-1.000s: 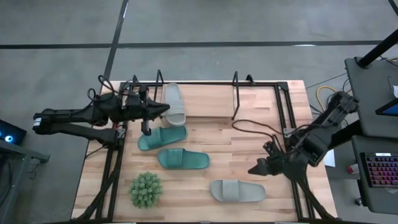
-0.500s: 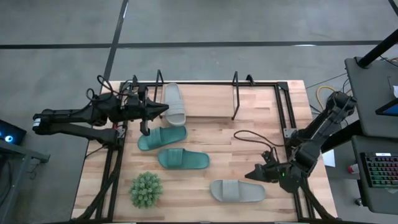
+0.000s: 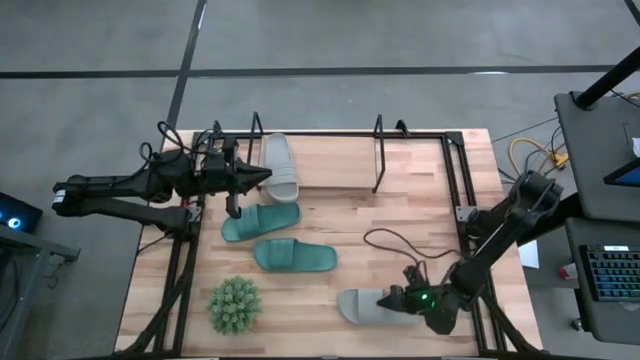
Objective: Pick and place slides into the shelf
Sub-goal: Put the gray slipper on the shelf
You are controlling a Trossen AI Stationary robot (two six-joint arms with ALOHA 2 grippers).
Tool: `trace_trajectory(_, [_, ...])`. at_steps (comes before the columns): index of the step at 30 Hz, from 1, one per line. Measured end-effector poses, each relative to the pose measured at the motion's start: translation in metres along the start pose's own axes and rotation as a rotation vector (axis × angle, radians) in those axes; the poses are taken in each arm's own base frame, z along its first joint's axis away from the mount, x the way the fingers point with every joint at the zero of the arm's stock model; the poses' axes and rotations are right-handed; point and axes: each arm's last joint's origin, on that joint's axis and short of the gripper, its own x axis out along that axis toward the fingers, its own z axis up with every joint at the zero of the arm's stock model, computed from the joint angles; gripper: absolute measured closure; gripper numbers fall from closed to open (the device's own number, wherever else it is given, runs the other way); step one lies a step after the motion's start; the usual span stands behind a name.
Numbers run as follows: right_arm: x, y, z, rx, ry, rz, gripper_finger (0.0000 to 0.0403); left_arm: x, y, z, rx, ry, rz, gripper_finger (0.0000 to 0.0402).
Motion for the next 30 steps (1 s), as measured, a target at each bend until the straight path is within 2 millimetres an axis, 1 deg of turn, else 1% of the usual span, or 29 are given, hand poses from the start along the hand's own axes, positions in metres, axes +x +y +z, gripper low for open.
trace_trajectory(6, [0.018,-0.003,-0.013,-0.008,-0.014,-0.016,0.0188,-0.001,0.0,0.001,0.0,-0.004,0.0,0.0401])
trace_trajectory(12, [0.027,-0.006,-0.02,-0.021,-0.026,-0.03,0.0188,0.0,0.0,0.0,0.0,-0.003,0.001,0.0402])
trace_trajectory(20, [0.026,-0.009,-0.018,-0.056,-0.034,-0.06,0.0188,0.0,0.0,0.0,0.0,0.0,0.0,0.0402])
trace_trajectory(30, [0.026,-0.005,-0.019,-0.048,-0.031,-0.049,0.0188,0.001,0.0,0.0,0.0,0.001,0.0,0.0402])
